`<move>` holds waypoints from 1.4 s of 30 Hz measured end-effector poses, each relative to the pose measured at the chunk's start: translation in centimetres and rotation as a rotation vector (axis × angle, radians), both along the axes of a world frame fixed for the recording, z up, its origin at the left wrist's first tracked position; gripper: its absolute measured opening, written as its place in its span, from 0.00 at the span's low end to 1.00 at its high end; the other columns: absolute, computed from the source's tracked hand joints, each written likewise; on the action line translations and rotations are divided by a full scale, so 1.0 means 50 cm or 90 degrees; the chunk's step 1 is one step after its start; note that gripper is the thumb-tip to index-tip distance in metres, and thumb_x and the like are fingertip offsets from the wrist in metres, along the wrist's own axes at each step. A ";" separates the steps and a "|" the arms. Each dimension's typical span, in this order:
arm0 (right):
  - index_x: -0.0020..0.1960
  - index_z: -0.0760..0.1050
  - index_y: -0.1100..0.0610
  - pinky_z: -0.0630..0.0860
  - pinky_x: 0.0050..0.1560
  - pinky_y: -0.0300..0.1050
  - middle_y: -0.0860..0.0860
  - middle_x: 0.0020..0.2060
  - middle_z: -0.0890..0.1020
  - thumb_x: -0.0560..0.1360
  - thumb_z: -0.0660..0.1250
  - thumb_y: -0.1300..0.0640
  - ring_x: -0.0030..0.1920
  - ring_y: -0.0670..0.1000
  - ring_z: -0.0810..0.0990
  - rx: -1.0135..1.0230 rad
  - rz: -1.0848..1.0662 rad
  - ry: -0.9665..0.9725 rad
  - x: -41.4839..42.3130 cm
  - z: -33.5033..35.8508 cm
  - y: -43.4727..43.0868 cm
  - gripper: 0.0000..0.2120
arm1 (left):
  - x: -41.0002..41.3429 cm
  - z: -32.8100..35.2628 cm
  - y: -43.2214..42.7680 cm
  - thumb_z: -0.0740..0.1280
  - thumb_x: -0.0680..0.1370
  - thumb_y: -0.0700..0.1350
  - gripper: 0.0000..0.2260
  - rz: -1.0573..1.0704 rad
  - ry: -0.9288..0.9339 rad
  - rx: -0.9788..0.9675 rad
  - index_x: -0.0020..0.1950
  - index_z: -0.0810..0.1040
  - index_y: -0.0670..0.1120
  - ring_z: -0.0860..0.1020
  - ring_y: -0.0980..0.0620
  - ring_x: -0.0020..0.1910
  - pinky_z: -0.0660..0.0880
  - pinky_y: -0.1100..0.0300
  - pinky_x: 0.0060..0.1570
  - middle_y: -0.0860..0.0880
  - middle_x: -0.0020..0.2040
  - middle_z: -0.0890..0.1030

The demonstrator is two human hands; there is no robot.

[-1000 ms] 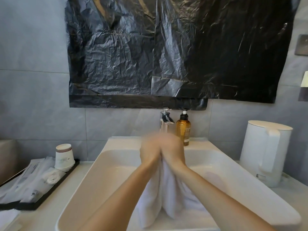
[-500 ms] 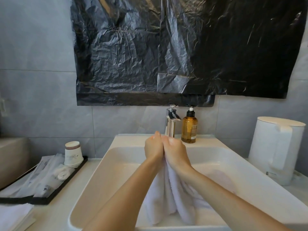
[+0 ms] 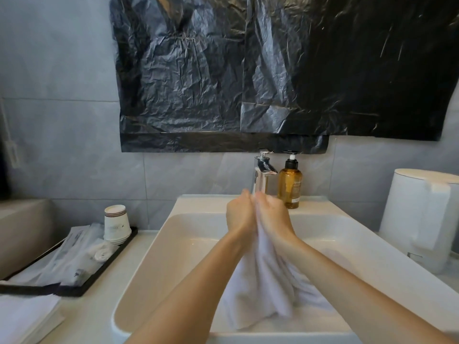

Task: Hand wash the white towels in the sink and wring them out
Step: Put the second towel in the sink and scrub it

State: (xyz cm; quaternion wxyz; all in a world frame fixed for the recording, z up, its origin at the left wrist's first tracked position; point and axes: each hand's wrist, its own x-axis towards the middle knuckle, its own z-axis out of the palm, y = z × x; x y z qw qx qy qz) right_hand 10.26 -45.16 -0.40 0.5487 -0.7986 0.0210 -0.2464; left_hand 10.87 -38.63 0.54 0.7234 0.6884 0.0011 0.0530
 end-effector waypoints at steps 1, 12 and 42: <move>0.40 0.78 0.58 0.75 0.46 0.47 0.54 0.36 0.81 0.81 0.57 0.53 0.42 0.54 0.80 -0.026 0.022 -0.002 -0.004 -0.010 0.005 0.17 | 0.009 -0.003 0.005 0.58 0.82 0.45 0.16 0.031 0.008 -0.033 0.35 0.71 0.44 0.73 0.45 0.37 0.69 0.56 0.41 0.47 0.32 0.74; 0.36 0.75 0.58 0.69 0.40 0.43 0.53 0.33 0.78 0.80 0.58 0.53 0.38 0.53 0.77 0.117 -0.006 0.035 0.009 0.020 -0.014 0.17 | 0.009 -0.018 -0.009 0.61 0.81 0.51 0.15 -0.077 0.037 -0.040 0.42 0.79 0.44 0.79 0.48 0.40 0.73 0.59 0.40 0.47 0.37 0.81; 0.33 0.71 0.56 0.68 0.35 0.41 0.48 0.28 0.73 0.79 0.59 0.57 0.35 0.51 0.73 0.016 0.051 -0.023 -0.023 0.011 0.002 0.16 | 0.011 0.000 0.003 0.57 0.83 0.48 0.17 -0.008 -0.026 -0.045 0.35 0.71 0.46 0.72 0.48 0.35 0.69 0.60 0.35 0.49 0.30 0.73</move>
